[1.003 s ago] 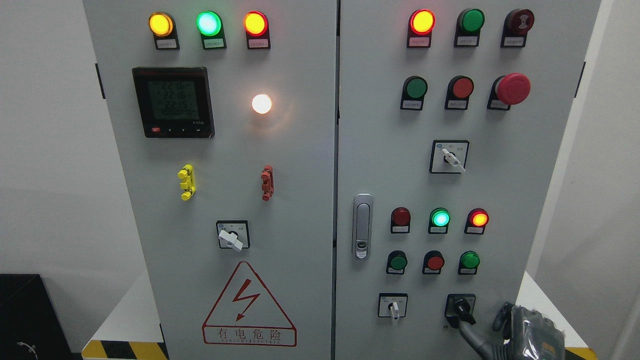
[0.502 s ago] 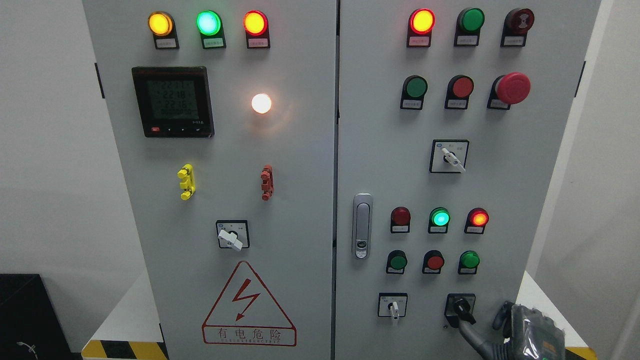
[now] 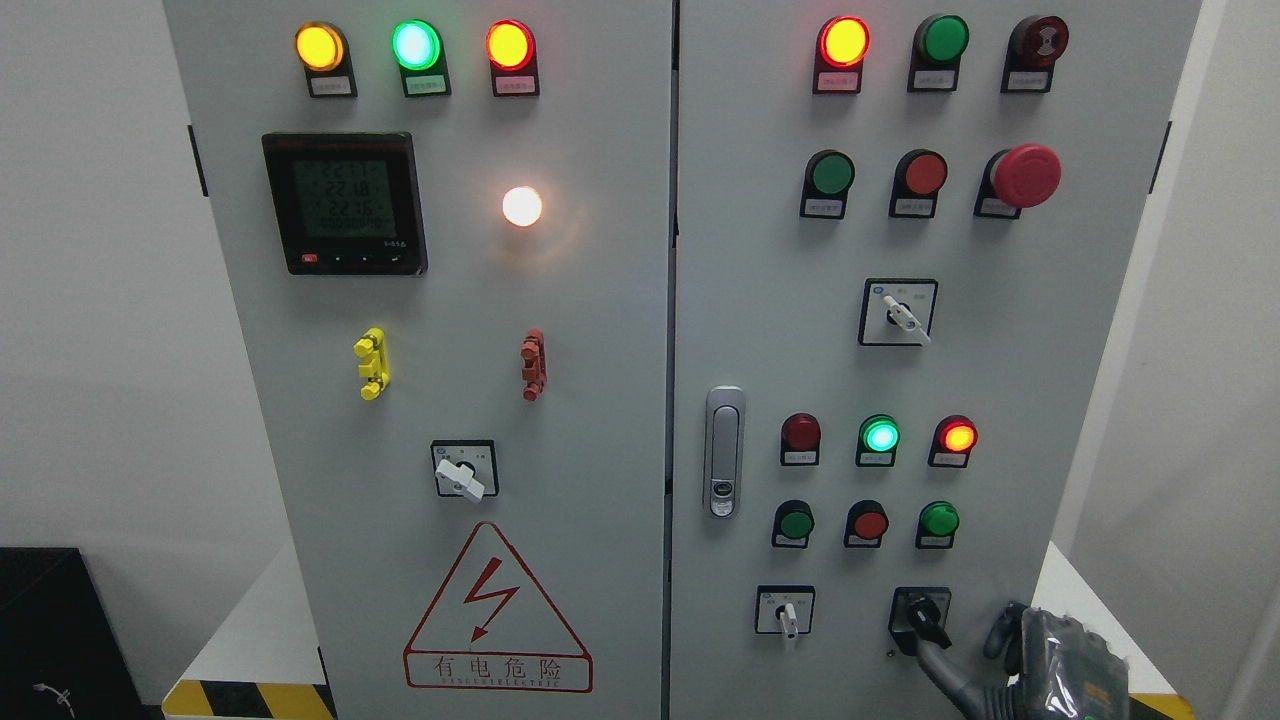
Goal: Flip black knob to close circuit
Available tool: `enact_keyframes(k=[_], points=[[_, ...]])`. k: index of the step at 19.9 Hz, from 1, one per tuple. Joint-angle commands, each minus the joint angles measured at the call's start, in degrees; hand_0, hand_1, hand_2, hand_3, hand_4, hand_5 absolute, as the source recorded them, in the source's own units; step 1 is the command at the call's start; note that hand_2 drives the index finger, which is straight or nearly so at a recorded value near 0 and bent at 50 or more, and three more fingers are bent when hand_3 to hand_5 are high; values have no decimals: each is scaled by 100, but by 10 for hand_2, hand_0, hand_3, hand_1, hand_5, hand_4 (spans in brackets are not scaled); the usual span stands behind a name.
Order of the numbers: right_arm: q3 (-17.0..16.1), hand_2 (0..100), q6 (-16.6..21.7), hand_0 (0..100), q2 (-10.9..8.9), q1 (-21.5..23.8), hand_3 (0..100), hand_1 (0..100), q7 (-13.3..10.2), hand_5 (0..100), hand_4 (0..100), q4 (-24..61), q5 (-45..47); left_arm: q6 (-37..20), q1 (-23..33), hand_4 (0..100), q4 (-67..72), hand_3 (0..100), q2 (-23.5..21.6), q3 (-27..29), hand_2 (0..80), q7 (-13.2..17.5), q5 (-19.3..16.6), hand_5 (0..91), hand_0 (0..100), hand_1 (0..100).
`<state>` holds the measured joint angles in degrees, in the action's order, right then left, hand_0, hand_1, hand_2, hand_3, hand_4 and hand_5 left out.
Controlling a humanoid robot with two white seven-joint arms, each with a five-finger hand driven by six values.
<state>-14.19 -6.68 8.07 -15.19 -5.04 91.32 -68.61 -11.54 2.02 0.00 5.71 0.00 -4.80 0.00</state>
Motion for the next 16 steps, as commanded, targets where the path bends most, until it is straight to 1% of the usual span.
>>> enact_keyframes(k=[1, 7, 16], points=[[320, 740, 8, 0, 1, 95, 899, 302, 12, 736, 718, 35, -3, 3, 0, 0, 132, 0, 0, -114, 0, -4, -123, 0, 0, 0], [548, 740, 61, 0, 1, 165, 899, 301, 3, 736, 718, 9, -21, 3, 0, 0, 123, 0, 0, -114, 0, -4, -123, 0, 0, 0], [619, 736, 131, 0, -7, 305, 899, 301, -59, 737, 718, 79, -12, 3, 0, 0, 123, 0, 0, -114, 0, -4, -123, 0, 0, 0]])
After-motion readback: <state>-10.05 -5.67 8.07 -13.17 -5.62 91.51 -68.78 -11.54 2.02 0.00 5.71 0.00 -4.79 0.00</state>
